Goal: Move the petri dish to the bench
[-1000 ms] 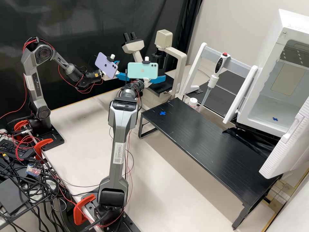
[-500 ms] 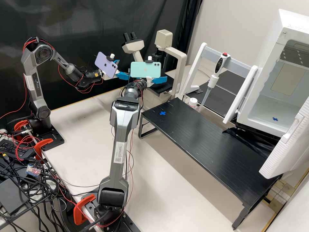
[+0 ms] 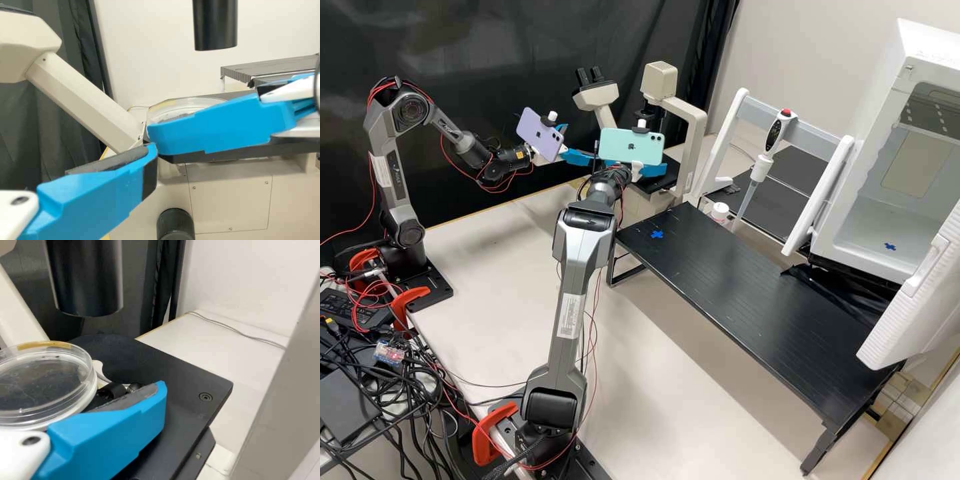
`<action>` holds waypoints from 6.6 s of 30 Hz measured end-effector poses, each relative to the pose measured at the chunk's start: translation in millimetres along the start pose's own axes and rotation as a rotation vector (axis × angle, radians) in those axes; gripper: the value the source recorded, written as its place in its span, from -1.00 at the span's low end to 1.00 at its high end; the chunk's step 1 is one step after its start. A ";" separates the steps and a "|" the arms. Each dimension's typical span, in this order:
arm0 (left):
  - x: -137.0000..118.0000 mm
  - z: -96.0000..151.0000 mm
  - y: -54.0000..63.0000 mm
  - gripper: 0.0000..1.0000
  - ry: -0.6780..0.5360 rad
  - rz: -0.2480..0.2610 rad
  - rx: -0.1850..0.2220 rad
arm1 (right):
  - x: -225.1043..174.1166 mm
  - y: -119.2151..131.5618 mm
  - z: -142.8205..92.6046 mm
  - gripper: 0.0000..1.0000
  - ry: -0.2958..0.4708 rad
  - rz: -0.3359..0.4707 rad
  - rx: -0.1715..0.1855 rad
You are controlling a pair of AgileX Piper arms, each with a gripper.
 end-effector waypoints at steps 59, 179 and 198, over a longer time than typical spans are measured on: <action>0.0 0.0 0.0 1.00 0.000 0.000 0.000 | 37.4 -10.6 -4.7 -1.00 -0.086 0.094 -0.040; 0.0 0.0 0.0 1.00 0.000 0.000 0.000 | -233.9 -11.1 132.7 1.00 -0.015 0.219 -0.102; 0.0 0.0 0.0 1.00 0.000 0.000 0.000 | -338.2 31.7 137.2 1.00 0.287 0.609 0.004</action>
